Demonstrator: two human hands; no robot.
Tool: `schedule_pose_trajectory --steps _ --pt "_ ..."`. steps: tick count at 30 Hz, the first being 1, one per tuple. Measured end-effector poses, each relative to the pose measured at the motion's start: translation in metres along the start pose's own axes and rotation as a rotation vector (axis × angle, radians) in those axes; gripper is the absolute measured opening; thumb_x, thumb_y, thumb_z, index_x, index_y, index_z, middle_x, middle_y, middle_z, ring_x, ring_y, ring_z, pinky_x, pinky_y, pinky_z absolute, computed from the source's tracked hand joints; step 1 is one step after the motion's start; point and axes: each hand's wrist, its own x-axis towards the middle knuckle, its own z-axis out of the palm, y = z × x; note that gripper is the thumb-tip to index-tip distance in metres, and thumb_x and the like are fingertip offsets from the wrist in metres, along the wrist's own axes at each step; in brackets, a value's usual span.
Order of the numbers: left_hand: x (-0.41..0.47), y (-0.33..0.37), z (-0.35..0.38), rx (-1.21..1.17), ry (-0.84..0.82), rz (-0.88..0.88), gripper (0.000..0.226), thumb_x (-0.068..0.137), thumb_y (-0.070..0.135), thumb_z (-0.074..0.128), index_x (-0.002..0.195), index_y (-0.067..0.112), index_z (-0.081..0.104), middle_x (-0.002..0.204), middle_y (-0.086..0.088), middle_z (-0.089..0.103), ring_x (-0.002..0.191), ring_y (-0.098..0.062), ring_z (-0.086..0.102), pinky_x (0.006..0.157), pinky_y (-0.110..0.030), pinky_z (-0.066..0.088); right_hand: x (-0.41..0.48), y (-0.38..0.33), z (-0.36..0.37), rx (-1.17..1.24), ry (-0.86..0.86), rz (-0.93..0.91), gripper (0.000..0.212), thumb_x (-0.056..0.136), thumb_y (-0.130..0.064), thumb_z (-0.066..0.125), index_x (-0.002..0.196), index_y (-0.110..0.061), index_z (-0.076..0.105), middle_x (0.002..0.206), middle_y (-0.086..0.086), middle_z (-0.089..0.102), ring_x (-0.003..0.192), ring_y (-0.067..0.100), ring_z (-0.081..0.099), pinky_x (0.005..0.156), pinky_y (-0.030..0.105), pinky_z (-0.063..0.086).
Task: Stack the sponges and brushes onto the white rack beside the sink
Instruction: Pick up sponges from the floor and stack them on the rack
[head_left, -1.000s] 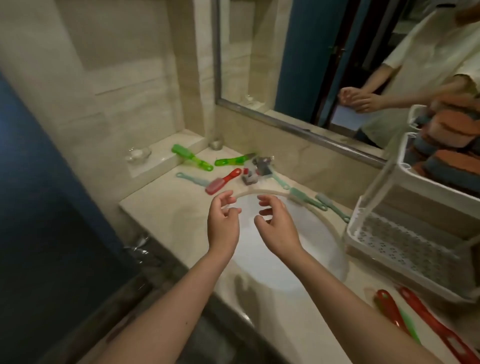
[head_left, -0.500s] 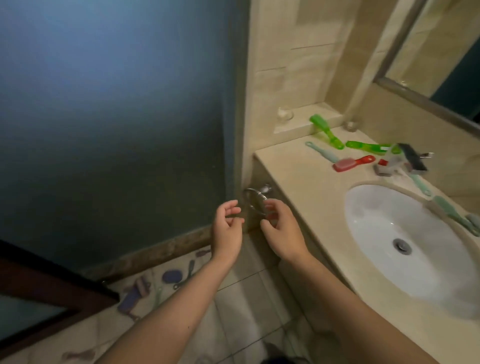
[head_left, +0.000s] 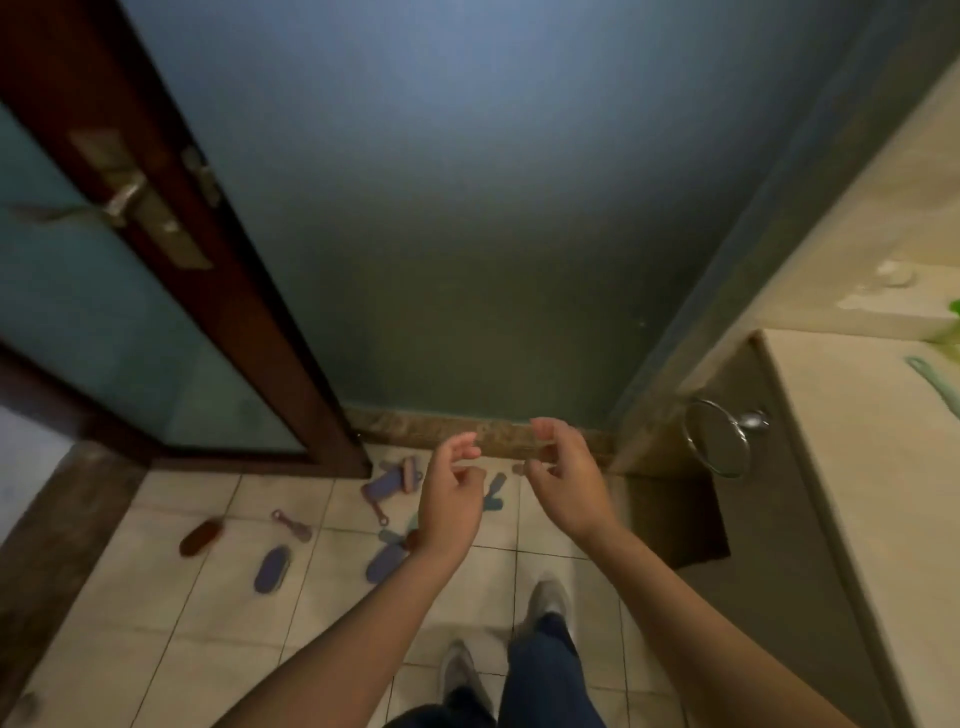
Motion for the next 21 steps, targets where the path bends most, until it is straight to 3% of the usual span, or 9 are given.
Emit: schedule_pose_trajectory --steps 6,9,12,16,19,21 --pt "0.017 -0.032 -0.038 0.005 0.182 -0.088 0.039 0.089 -0.004 0.051 0.115 0.025 0.055 0.108 0.007 0.061 0.1 0.0 0.057 0.086 -0.016 0.047 0.036 -0.007 0.049 -0.071 -0.219 -0.03 0.046 0.089 -0.021 0.058 0.134 -0.023 0.048 0.133 -0.003 0.049 0.111 0.011 0.053 0.096 0.038 0.049" --pt "0.028 -0.052 -0.053 0.012 0.286 -0.161 0.038 0.088 -0.002 0.054 0.113 0.026 0.055 0.11 0.005 0.062 0.103 -0.009 0.058 0.089 -0.028 0.049 0.058 -0.004 0.073 -0.136 -0.332 -0.061 0.047 0.09 -0.016 0.058 0.135 -0.022 0.048 0.136 -0.002 0.047 0.114 0.014 0.053 0.095 0.034 0.048" --pt "0.039 -0.076 -0.061 0.035 0.372 -0.268 0.038 0.088 0.002 0.057 0.117 0.028 0.055 0.113 0.007 0.061 0.103 -0.009 0.059 0.089 -0.025 0.046 0.081 0.003 0.099 -0.19 -0.464 -0.104 0.048 0.089 -0.013 0.058 0.135 -0.02 0.047 0.135 -0.002 0.047 0.117 0.016 0.052 0.09 0.025 0.042" --pt "0.057 -0.116 -0.067 0.134 0.452 -0.366 0.037 0.088 0.005 0.057 0.121 0.022 0.054 0.118 0.005 0.059 0.106 -0.01 0.058 0.093 -0.029 0.048 0.109 0.021 0.139 -0.237 -0.594 -0.104 0.047 0.088 -0.018 0.063 0.134 -0.02 0.049 0.128 -0.004 0.05 0.121 0.017 0.05 0.09 0.024 0.041" --pt "0.072 -0.148 -0.068 0.185 0.465 -0.398 0.043 0.087 0.004 0.054 0.115 0.036 0.049 0.114 0.013 0.057 0.097 0.007 0.055 0.086 -0.014 0.047 0.129 0.044 0.172 -0.276 -0.695 -0.109 0.052 0.086 -0.013 0.063 0.135 -0.019 0.047 0.134 -0.002 0.049 0.125 0.016 0.047 0.096 0.03 0.043" --pt "0.082 -0.172 -0.067 0.214 0.453 -0.409 0.052 0.086 0.003 0.054 0.109 0.048 0.045 0.113 0.017 0.054 0.095 0.01 0.054 0.078 -0.006 0.043 0.141 0.063 0.195 -0.305 -0.726 -0.123 0.053 0.085 -0.014 0.064 0.134 -0.02 0.047 0.132 -0.003 0.049 0.123 0.016 0.047 0.093 0.028 0.043"
